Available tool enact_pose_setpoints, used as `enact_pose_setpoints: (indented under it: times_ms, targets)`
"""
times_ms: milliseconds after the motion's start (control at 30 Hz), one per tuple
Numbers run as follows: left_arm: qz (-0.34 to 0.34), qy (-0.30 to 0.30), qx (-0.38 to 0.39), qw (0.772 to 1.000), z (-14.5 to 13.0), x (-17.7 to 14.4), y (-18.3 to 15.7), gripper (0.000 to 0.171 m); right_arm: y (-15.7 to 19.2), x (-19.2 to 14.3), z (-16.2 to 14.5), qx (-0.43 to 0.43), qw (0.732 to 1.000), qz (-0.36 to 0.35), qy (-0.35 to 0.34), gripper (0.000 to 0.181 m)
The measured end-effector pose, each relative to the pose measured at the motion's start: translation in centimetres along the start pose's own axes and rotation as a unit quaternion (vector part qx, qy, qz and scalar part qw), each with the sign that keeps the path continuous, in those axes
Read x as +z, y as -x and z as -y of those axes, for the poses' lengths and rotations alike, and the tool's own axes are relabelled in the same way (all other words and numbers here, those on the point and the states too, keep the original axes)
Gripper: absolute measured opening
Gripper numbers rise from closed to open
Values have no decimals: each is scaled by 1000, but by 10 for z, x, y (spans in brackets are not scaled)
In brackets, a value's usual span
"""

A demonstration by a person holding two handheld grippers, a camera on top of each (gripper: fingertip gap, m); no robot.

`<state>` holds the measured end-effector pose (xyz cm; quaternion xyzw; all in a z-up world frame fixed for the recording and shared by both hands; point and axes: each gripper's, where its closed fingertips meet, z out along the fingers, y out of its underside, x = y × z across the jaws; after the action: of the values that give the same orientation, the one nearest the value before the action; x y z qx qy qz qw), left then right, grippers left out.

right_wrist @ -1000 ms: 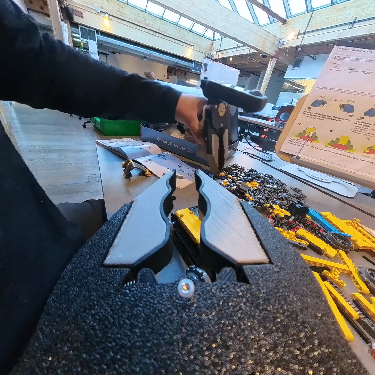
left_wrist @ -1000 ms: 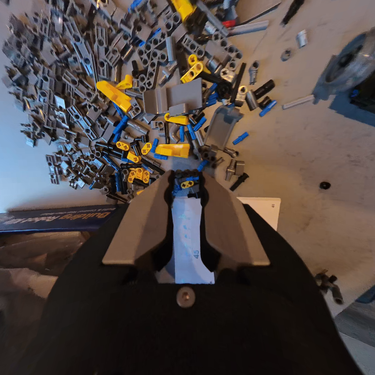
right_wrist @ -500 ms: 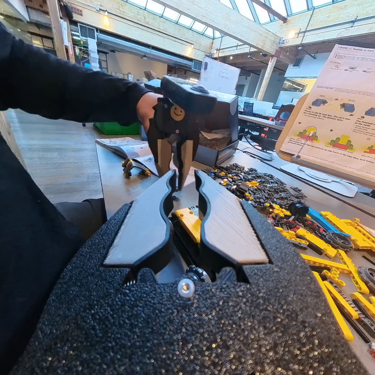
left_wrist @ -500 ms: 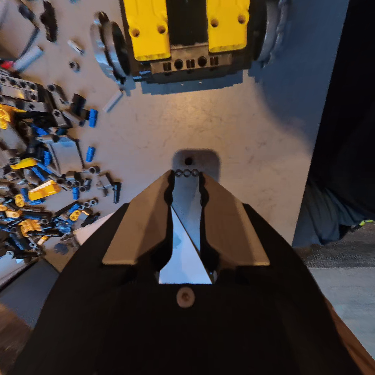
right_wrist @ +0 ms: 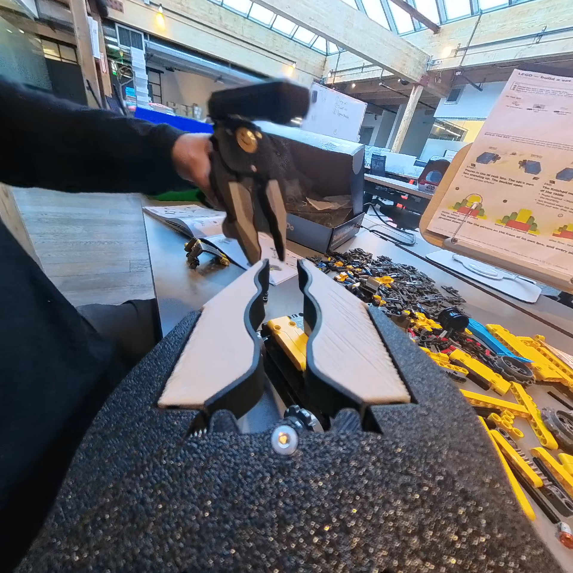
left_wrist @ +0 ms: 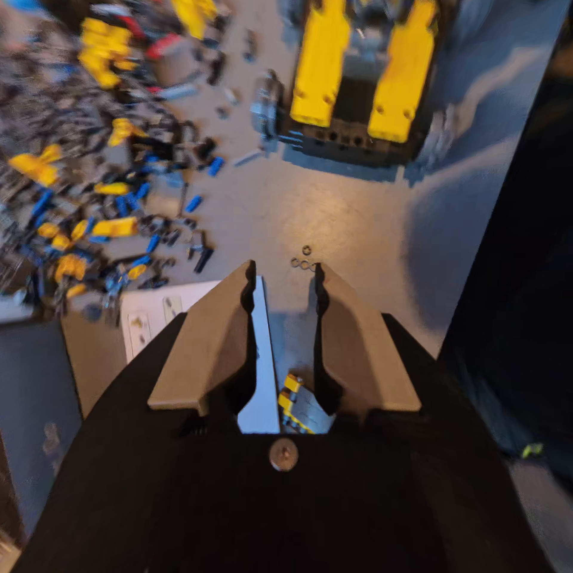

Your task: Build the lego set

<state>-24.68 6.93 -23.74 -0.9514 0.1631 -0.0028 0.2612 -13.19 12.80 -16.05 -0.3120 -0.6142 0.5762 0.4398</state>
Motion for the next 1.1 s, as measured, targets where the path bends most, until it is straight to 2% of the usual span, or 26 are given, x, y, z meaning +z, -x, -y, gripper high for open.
enact_pose_setpoints:
  times_ms: [67,133,233,367,567,833,1033,1100]
  targets:
    - [37,-84,-86,992,-1,-27,0,41,1,1,-1,-1,1000,1,2,18]
    - [65,-167,-161,971,-9,-53,-9,41,1,1,-2,-1,1000,2,6,18]
    - [109,-229,-220,942,-34,-71,-27,46,4,2,-1,-1,1000,13,6,18]
    - [129,-249,-216,935,-45,-65,-52,53,11,2,0,-12,1000,27,3,16]
    - [93,-284,-171,939,-31,-49,-67,47,9,8,-7,-28,999,7,29,16]
    - [70,-304,-150,938,-23,-52,-58,42,-1,11,-11,-25,999,-20,42,17]
    - [80,-293,-150,941,-19,-62,-37,42,-2,10,-11,-19,999,-19,41,17]
    - [88,-267,-159,947,-16,-63,-20,42,-1,10,-11,-19,999,-15,40,17]
